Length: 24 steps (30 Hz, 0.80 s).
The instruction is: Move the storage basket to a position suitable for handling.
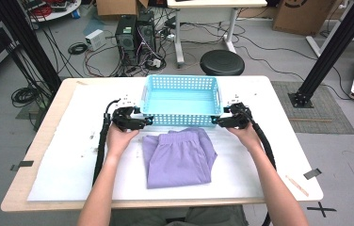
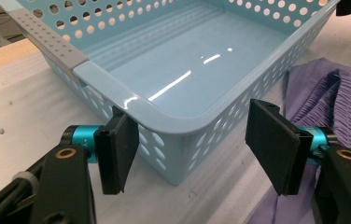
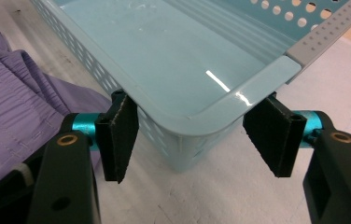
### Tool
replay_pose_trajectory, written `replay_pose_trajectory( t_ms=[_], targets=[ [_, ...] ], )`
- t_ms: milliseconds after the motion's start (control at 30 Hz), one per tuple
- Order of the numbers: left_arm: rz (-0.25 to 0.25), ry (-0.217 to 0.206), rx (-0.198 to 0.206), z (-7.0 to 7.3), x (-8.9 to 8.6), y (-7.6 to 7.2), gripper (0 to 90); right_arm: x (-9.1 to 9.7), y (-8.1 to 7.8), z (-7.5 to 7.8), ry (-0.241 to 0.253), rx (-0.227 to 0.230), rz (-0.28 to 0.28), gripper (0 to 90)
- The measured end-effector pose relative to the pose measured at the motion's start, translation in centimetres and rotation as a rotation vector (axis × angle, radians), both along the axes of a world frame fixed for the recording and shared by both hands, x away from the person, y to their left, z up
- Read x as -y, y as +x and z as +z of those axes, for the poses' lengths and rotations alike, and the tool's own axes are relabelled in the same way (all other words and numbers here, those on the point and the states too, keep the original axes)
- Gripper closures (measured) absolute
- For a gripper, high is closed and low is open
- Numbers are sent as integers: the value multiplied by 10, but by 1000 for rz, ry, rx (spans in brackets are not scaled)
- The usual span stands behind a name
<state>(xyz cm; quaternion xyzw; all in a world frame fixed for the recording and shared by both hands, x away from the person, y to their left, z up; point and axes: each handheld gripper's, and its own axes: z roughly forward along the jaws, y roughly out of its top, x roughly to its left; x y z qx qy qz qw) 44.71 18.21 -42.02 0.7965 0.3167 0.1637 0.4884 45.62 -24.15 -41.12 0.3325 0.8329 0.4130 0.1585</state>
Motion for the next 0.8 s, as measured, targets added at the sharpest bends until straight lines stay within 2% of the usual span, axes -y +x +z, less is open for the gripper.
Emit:
replay_pose_trajectory(
  t_ms=[167, 200, 267, 367, 433, 600, 800],
  targets=[
    [-24, -5, 7, 0, 3, -6, 433, 5, 2, 0, 4, 0, -17, 402],
    [-33, -1, 7, 0, 4, -7, 432, 9, 3, 0, 19, -3, -41, 455],
    [-20, 7, 15, 0, 5, -7, 431, 9, 3, -1, 18, -4, -39, 455],
    [6, -19, 9, -1, 3, -4, 379, 6, 1, -1, 6, 0, -25, 471],
    [8, -33, 3, -2, -1, -3, 380, 3, -1, 0, -14, 10, -13, 475],
    [3, -5, 13, -1, 1, -4, 386, 2, -4, -1, -16, 11, -18, 477],
    [20, -12, 24, -3, 0, -2, 384, 0, -9, -1, -32, 25, -14, 481]
  ],
)
